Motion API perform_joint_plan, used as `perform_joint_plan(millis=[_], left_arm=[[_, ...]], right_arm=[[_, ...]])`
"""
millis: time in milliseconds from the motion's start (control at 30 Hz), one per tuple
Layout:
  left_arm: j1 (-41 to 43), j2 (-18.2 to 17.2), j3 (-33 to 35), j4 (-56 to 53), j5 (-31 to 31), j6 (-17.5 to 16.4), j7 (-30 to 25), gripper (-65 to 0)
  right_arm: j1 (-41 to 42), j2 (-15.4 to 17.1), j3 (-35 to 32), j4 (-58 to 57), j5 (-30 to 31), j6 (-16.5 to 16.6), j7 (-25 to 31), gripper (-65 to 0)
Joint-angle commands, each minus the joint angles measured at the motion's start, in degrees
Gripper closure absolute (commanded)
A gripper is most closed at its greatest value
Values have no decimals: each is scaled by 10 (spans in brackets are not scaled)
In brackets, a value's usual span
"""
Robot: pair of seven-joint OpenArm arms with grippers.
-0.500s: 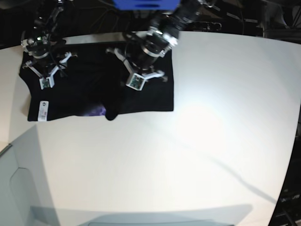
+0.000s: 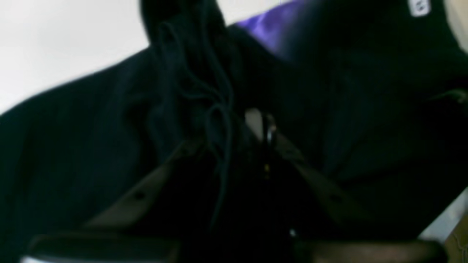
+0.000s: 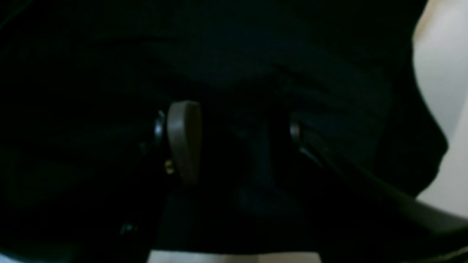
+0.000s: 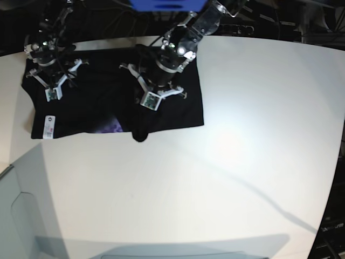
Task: Fold the T-shirt properly
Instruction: 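Fold the held end toward the right gripper and lay it down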
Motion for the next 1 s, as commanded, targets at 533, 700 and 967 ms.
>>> perform_joint_plan(millis=[533, 700, 967], left_arm=[[62, -65, -36, 185, 2, -1, -15, -417], [91, -71, -134, 160, 2, -1, -12, -417], [73, -71, -127, 90, -41, -5, -11, -416]], right_arm=[[14, 2, 1, 10, 6, 6, 3, -299], [14, 1, 1, 10, 6, 6, 3, -299], [14, 1, 1, 10, 7, 6, 3, -299]])
